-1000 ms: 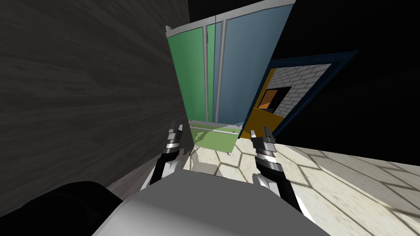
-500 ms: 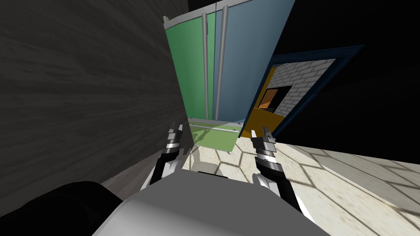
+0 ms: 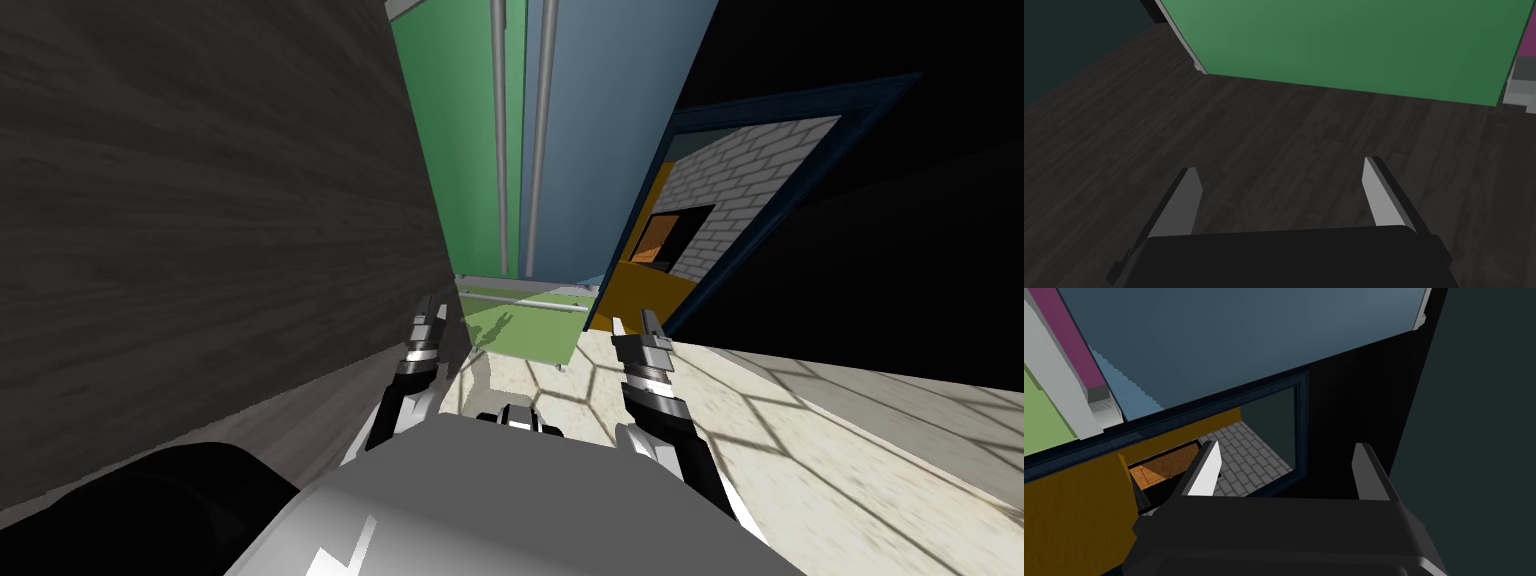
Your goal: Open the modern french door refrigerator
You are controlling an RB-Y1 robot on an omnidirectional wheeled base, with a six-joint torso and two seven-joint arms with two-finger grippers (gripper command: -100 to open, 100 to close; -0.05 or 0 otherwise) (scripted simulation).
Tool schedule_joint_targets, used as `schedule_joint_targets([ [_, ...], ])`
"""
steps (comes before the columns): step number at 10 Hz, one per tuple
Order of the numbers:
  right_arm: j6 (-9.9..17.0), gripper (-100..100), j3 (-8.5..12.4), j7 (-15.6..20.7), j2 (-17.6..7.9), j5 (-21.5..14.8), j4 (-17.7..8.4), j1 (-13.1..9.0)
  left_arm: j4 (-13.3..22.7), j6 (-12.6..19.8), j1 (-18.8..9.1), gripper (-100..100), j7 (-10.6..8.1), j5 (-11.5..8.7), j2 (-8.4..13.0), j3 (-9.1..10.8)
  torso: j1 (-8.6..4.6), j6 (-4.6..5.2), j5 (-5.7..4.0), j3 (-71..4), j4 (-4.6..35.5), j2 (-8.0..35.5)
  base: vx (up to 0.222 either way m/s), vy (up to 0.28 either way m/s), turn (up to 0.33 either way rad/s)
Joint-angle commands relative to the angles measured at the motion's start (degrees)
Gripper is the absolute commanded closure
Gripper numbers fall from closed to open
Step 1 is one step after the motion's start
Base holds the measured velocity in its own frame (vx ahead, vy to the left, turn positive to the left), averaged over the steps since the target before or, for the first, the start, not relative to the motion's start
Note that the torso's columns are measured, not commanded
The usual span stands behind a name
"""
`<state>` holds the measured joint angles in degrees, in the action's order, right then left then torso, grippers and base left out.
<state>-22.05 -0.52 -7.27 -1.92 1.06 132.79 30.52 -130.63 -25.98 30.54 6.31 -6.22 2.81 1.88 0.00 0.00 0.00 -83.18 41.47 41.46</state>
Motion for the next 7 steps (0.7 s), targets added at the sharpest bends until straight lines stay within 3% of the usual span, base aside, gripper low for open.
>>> schedule_joint_targets([
  [1, 0.0, 0, 0.0, 0.0, 0.0, 0.0, -0.01, 0.0, 2.75, -1.48, -0.81, -100, 0.25, 0.41, 2.82, 0.06, -0.01, 0.0, 0.0, -1.15, 0.54, 0.49, 0.063, -0.019, -0.008],
  [7, 0.0, 0, 0.0, 0.0, 0.0, 0.0, -0.01, 0.01, 11.7, -5.79, -3.43, -100, 1.29, 2.07, 4.93, -0.29, -0.06, -0.01, -0.01, -1.42, 0.8, 0.77, 0.084, -0.021, -0.011],
])
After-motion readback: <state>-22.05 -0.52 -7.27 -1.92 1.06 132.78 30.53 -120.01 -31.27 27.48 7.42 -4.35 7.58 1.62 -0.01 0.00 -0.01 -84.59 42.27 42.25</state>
